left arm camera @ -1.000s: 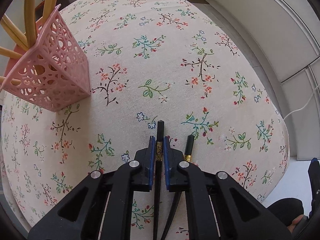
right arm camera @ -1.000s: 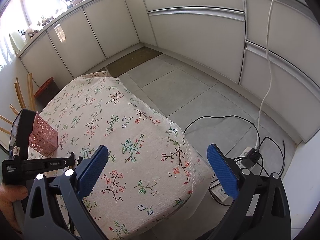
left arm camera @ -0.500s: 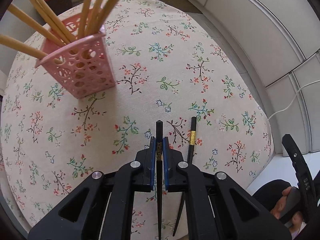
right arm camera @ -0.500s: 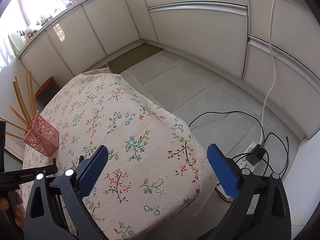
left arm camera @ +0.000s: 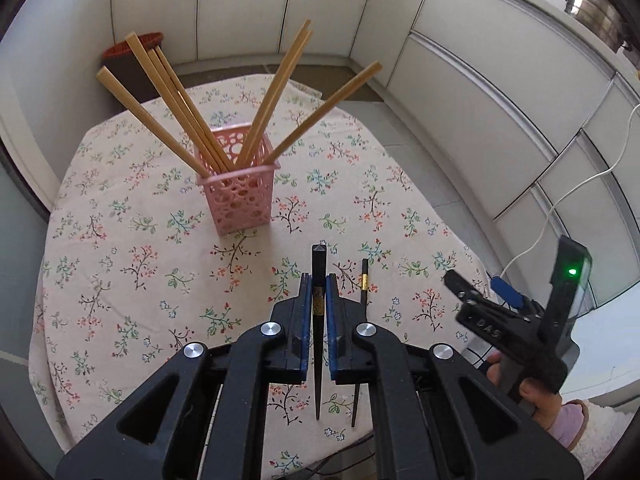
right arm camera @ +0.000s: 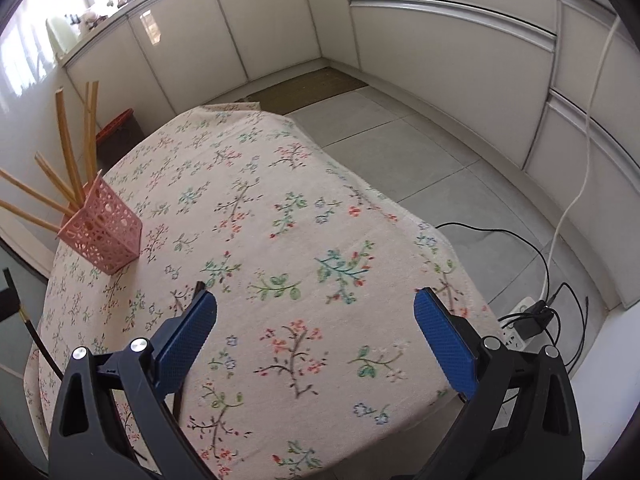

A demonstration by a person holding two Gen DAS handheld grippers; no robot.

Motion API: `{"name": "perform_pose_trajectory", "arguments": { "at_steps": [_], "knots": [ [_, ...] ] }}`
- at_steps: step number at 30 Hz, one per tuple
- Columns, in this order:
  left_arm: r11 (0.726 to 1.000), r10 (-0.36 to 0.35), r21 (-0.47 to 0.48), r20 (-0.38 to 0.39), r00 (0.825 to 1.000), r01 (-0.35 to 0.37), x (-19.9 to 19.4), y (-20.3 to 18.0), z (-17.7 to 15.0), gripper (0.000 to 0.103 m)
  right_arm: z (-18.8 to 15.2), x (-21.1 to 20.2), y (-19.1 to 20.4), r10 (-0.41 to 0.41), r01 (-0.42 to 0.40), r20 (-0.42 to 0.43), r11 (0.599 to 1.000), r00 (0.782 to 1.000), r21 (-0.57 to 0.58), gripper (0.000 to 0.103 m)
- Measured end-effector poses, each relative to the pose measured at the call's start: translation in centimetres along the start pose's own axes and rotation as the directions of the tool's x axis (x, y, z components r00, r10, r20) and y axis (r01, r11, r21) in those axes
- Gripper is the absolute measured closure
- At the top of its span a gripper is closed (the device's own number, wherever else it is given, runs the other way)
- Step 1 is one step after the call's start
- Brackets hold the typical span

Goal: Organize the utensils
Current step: 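Carry the black chopstick over the pink cup and lower it in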

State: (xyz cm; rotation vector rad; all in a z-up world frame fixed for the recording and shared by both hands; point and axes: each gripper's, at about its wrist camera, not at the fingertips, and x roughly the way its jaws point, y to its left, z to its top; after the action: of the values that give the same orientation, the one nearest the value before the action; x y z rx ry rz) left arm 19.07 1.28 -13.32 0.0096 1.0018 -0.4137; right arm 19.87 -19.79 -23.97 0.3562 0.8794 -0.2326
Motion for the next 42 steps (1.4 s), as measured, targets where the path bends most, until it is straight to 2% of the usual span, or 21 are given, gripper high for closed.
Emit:
{"name": "perform_pose_trajectory", "arguments": {
  "at_steps": [4, 6, 9, 11, 12, 14, 16, 19, 22, 27, 33, 42],
  "knots": [
    [1.0, 0.008, 0.012, 0.057, 0.998, -0.009, -1.7, 0.0, 0.4, 0.097, 0.9, 2.6, 4.6, -0.027, 0.017, -0.119, 0.996, 0.993, -0.087, 0.007],
    [1.0, 0.014, 0.016, 0.074, 0.997, -0.015, -2.4, 0.1, 0.4, 0.097, 1.0, 3.9, 6.2, -0.053, 0.037, -0.153, 0.994, 0.987, -0.106, 0.007],
    [0.999, 0.028, 0.015, 0.099, 0.995, -0.03, -3.2, 0.7, 0.5, 0.097, 0.9, 6.0, 7.5, -0.064, 0.039, -0.247, 0.994, 0.967, -0.104, 0.009],
    [0.999, 0.032, 0.012, 0.116, 0.993, -0.034, -3.5, 1.3, 0.5, 0.097, 0.5, 7.4, 7.8, -0.056, 0.034, -0.324, 0.997, 0.945, -0.076, 0.027],
    [0.999, 0.034, 0.008, 0.123, 0.992, -0.035, -3.7, 1.6, 0.5, 0.097, 0.2, 8.0, 7.7, -0.055, 0.035, -0.355, 0.997, 0.933, -0.063, 0.041],
    [0.999, 0.036, -0.001, 0.135, 0.99, -0.036, -4.1, 2.2, 0.6, 0.097, 0.2, 7.7, 8.3, -0.068, 0.043, -0.323, 0.996, 0.944, -0.084, 0.053],
    [0.999, 0.04, -0.012, 0.145, 0.989, -0.039, -4.5, 2.7, 0.7, 0.097, 0.3, 7.6, 8.5, -0.044, 0.018, -0.327, 0.997, 0.944, -0.081, 0.092],
    [0.999, 0.041, -0.025, 0.165, 0.985, -0.038, -5.0, 3.1, 0.9, 0.097, 0.8, 6.2, 7.8, 0.025, -0.031, -0.294, 0.999, 0.955, -0.016, 0.096],
    [0.999, 0.039, -0.035, 0.188, 0.981, -0.033, -5.8, 3.3, 1.1, 0.097, 1.4, 3.0, 7.5, 0.085, -0.09, -0.208, 0.996, 0.974, -0.015, 0.096],
    [0.998, 0.04, -0.051, 0.219, 0.975, -0.03, -6.7, 3.4, 1.4, 0.097, 2.3, -2.1, 7.2, 0.158, -0.163, -0.107, 0.986, 0.982, -0.042, 0.096],
    [0.996, 0.055, -0.076, 0.27, 0.961, -0.036, -8.1, 3.4, 2.5, 0.097, 3.7, -6.3, 6.1, 0.235, -0.237, -0.042, 0.971, 0.971, -0.043, 0.096],
    [0.99, 0.111, -0.123, 0.379, 0.918, -0.069, -10.2, 3.3, 6.5, 0.097, 8.0, -12.0, 7.2, 0.322, -0.317, 0.076, 0.946, 0.944, -0.073, 0.096]
  ]
}}
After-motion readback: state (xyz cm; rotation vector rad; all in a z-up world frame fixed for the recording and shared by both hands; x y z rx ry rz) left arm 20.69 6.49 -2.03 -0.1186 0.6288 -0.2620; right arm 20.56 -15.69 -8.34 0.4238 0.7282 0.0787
